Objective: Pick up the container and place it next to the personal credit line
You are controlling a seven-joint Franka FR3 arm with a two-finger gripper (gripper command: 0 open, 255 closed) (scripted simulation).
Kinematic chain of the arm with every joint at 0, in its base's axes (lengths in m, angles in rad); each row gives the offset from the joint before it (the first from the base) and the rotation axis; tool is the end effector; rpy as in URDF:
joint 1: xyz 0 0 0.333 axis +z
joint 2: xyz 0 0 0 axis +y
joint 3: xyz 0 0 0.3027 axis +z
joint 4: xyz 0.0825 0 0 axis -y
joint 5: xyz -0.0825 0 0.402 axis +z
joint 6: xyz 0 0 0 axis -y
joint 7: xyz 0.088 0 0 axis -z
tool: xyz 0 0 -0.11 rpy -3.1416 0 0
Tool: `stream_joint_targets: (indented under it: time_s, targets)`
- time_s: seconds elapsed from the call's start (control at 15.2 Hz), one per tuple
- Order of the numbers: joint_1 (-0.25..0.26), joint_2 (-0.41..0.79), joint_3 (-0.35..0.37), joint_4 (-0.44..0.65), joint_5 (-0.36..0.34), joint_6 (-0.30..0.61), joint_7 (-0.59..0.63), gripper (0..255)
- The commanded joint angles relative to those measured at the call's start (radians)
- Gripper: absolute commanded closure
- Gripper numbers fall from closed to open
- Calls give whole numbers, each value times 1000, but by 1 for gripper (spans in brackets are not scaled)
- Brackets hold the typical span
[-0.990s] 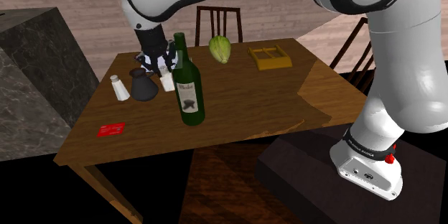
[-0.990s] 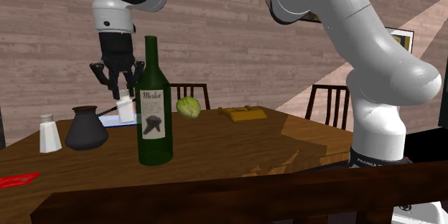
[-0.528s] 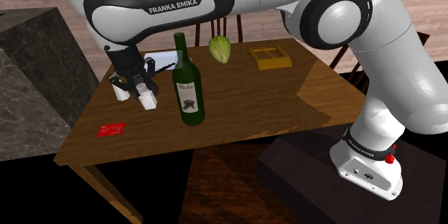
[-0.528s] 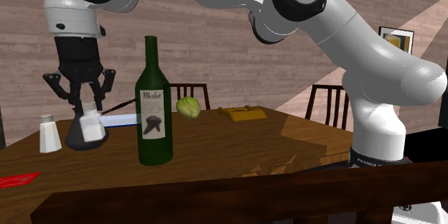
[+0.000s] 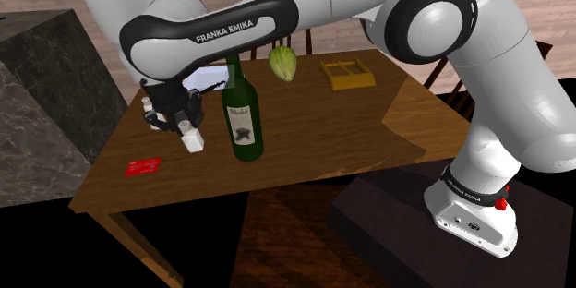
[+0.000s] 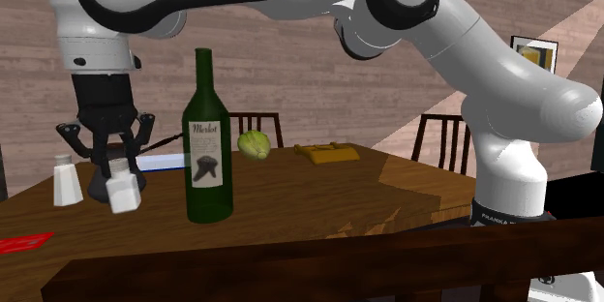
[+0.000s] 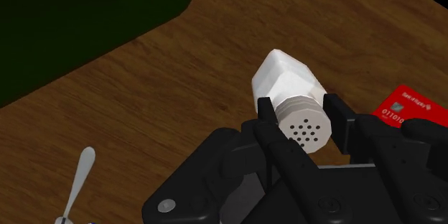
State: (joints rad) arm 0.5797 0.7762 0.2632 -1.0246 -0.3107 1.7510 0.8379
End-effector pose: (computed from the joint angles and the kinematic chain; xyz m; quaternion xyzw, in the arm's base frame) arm 0.5743 0.5050 0.3773 0.9981 -0.0025 0.0346 0.0516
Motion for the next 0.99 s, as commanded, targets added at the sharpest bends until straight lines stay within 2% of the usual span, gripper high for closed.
stream_joint_targets:
  time_s: [0.0,0.59,0.66,0.92]
  targets:
    - [-1,5,-1,-19,-2,23,5,255]
    - [-3,6,-1,-34,-3,39,8,255]
    - [-3,6,-1,-34,-3,39,8,0]
    - [-3,6,-1,-34,-3,39,8,0]
